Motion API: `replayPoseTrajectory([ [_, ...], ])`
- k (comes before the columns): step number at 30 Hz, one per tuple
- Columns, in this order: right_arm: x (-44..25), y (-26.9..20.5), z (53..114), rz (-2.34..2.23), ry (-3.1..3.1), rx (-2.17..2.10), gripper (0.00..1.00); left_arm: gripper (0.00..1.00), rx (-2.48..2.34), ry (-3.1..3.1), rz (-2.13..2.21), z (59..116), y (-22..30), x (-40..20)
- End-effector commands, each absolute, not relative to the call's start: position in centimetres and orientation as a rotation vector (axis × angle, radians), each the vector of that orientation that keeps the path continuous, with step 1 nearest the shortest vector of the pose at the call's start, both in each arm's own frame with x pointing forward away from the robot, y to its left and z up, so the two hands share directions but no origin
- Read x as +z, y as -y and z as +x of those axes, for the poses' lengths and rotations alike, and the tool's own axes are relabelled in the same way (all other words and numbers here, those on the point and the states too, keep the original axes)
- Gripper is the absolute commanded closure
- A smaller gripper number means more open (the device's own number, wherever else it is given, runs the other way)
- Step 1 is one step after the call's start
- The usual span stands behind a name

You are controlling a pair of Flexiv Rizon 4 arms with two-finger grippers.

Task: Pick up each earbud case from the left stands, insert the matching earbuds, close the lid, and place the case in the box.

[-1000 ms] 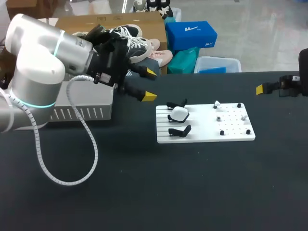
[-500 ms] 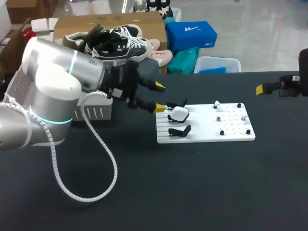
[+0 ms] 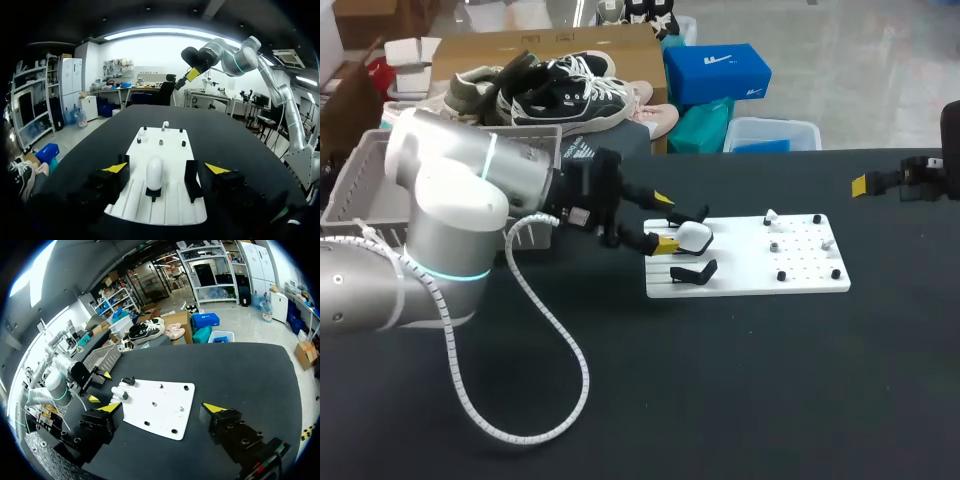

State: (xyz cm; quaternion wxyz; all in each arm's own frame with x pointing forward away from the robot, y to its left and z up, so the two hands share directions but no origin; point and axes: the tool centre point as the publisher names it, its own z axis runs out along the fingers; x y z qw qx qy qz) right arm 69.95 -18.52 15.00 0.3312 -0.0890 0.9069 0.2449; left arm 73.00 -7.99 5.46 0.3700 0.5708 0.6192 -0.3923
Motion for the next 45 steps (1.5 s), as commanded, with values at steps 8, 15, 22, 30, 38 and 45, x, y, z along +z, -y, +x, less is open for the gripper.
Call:
replayPoseTrajectory([
  [8, 15.0, 18.5, 70.0, -0.233, -2.371, 0.64, 0.0, 0.0, -1.031, -1.61, 1.492, 74.3, 9.4, 3.6],
  [15, 15.0, 18.5, 70.0, -0.233, -2.371, 0.64, 0.0, 0.0, -1.04, -1.614, 1.5, 74.9, 9.8, 2.6],
  [22, 15.0, 18.5, 70.0, -0.233, -2.371, 0.64, 0.0, 0.0, -1.044, -1.617, 1.508, 75.0, 10.4, 2.3],
  [30, 15.0, 18.5, 70.0, -0.233, -2.371, 0.64, 0.0, 0.01, -1.053, -1.62, 1.51, 75.0, 10.9, 2.1],
  [38, 15.0, 18.5, 70.0, -0.233, -2.371, 0.64, 0.0, 0.08, -1.067, -1.629, 1.516, 74.9, 11.0, 1.6],
  [45, 15.0, 18.5, 70.0, -0.233, -2.371, 0.64, 0.0, 0.12, -1.077, -1.635, 1.52, 74.9, 10.9, 1.3],
])
